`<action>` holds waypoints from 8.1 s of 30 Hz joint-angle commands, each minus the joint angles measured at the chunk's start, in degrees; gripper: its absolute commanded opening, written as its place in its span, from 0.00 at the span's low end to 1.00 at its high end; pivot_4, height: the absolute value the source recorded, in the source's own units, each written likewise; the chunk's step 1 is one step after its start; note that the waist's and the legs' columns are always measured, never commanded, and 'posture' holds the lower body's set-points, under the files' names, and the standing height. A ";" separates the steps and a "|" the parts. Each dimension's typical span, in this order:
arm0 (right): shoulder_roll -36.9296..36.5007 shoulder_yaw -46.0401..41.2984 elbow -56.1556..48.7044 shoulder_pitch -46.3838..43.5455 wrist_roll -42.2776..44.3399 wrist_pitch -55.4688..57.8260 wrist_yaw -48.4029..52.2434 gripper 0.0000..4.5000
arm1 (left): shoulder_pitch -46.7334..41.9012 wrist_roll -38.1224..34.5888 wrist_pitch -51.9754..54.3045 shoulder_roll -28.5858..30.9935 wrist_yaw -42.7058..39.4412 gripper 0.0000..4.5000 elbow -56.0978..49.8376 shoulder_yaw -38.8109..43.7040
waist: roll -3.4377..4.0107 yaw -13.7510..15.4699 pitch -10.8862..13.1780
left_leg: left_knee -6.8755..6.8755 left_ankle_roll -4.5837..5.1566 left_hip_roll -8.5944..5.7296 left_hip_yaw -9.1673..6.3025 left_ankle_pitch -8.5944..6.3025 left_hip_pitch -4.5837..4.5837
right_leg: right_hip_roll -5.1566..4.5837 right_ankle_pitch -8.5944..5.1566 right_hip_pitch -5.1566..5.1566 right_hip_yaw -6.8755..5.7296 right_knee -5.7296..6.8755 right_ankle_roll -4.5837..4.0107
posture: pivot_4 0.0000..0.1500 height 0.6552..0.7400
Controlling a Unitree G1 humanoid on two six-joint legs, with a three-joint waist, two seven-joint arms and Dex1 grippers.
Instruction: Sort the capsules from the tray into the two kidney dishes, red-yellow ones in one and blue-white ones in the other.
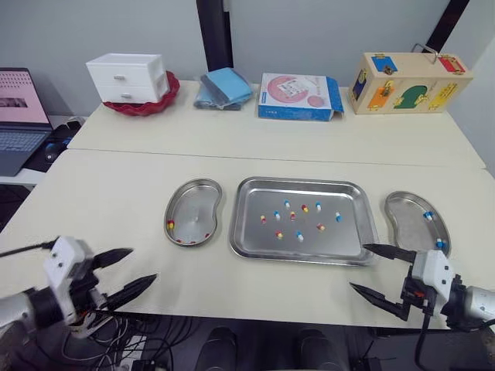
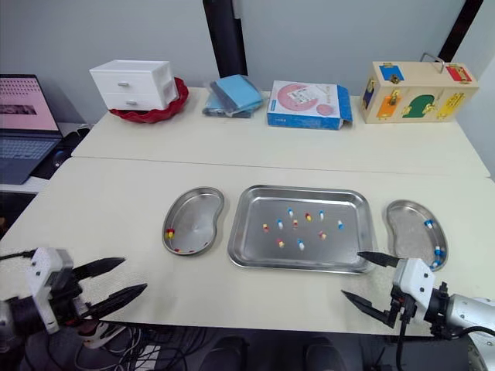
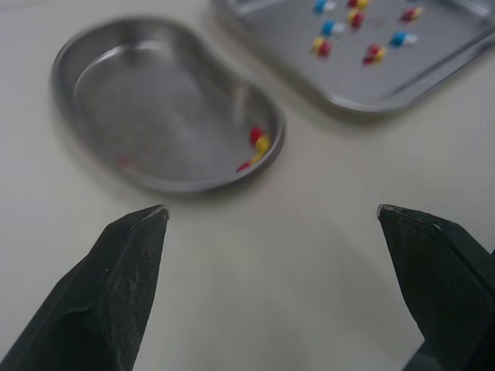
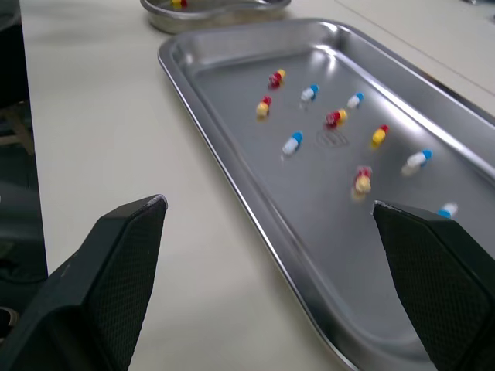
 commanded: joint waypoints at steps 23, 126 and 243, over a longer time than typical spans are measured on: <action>2.38 3.40 -9.26 0.05 0.47 6.39 -9.58 1.00 | -48.08 21.22 2.53 -12.06 5.80 0.81 22.98 -44.39 | -0.01 -0.42 0.00 | 0.09 0.01 0.00 -0.10 0.00 -0.24 | 0.09 0.01 -0.17 -0.07 0.03 0.01 | 1.00 0.93; 4.88 5.83 -9.21 2.87 -0.95 4.34 -12.11 1.00 | -56.00 34.64 0.05 -17.34 -4.36 0.15 38.44 -51.67 | 0.06 -0.44 -0.05 | 0.15 0.01 -0.01 -0.14 0.01 -0.21 | 0.10 0.01 -0.11 -0.11 0.06 0.01 | 1.00 0.93; 0.94 -6.60 -4.62 4.59 -0.33 0.05 -0.59 1.00 | 12.78 9.12 -23.07 -8.34 -4.00 0.99 18.28 4.00 | -0.14 -0.51 -0.12 | 0.02 0.01 0.08 0.05 -0.01 -0.02 | 0.06 0.02 -0.03 0.04 -0.02 -0.04 | 1.00 0.93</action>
